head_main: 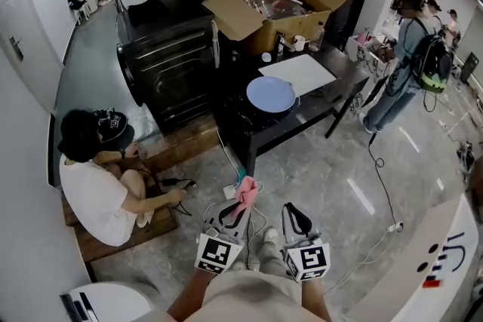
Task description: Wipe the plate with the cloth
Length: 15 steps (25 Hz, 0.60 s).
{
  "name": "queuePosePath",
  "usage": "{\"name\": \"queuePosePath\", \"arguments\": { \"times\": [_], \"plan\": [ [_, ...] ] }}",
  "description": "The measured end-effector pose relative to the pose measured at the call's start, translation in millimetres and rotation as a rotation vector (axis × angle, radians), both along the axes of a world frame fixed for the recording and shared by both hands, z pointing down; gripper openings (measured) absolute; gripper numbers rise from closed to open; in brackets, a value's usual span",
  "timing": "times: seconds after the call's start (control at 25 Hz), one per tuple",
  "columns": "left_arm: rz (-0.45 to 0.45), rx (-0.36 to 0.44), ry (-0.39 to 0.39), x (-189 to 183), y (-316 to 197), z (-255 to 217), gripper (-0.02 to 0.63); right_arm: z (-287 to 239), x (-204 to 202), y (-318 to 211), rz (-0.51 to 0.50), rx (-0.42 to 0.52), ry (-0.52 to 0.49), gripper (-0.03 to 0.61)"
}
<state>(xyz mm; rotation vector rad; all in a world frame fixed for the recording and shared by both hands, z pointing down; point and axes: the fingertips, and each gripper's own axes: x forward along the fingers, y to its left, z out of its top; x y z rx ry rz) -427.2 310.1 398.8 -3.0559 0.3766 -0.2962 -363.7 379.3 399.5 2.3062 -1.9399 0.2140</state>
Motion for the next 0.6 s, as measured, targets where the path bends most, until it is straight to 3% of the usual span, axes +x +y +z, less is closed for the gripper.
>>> {"name": "queuePosePath", "arguments": {
  "times": [0.6],
  "plan": [
    [-0.078, 0.016, -0.028, 98.0, -48.8, -0.7, 0.034, 1.4, 107.7, -56.0, -0.072, 0.007, -0.028, 0.026]
  ]
}}
